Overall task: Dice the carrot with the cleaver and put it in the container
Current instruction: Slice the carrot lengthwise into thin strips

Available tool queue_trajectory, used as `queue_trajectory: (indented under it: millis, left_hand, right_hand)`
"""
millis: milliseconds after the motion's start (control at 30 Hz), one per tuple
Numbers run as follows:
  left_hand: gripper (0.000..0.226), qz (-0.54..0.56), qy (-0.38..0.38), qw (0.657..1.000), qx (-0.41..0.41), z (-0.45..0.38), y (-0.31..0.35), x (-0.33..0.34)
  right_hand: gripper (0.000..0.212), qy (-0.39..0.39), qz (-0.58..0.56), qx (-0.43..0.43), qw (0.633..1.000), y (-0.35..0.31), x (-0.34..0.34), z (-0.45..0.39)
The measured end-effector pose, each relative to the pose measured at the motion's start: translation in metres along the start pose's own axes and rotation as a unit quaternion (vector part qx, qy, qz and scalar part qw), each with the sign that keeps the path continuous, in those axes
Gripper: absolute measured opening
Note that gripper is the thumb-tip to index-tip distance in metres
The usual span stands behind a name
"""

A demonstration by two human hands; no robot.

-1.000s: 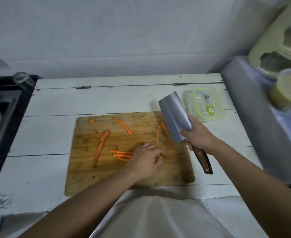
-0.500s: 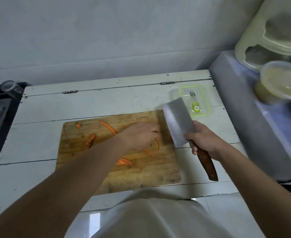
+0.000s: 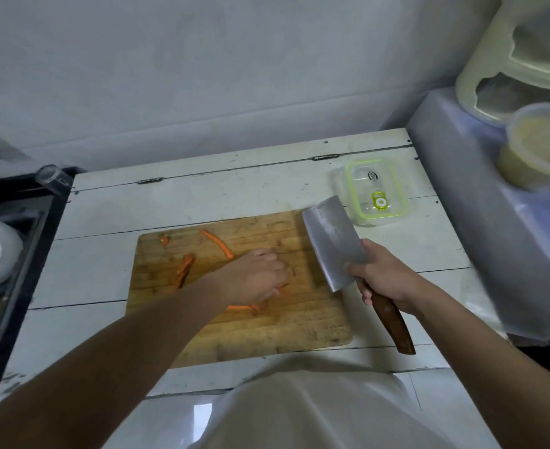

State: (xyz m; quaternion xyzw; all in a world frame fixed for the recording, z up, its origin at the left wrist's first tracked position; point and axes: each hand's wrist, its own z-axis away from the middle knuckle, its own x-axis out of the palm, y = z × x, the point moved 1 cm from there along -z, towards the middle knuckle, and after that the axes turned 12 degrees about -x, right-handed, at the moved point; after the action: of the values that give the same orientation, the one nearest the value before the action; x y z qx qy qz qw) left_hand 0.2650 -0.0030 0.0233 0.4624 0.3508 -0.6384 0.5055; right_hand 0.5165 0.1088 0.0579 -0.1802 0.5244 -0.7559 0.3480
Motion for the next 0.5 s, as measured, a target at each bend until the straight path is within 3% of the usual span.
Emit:
queue_trajectory:
  millis: [167, 367, 500]
  left_hand:
    - [0.012, -0.019, -0.012, 0.994, -0.105, 0.031, -0.050, 0.003]
    - [0.022, 0.067, -0.052, 0.991, -0.104, 0.063, -0.053, 0.011]
    - [0.060, 0.127, -0.058, 0.982, -0.130, 0.081, -0.045, 0.021]
  right_hand:
    - [0.019, -0.004, 0.002, 0.003, 1.000, -0.001, 0.015, -0.003]
    - [0.020, -0.018, 0.019, 0.001, 1.000, -0.004, 0.040, -0.005]
    - [0.020, -0.017, 0.023, 0.006, 1.000, -0.006, 0.054, -0.002]
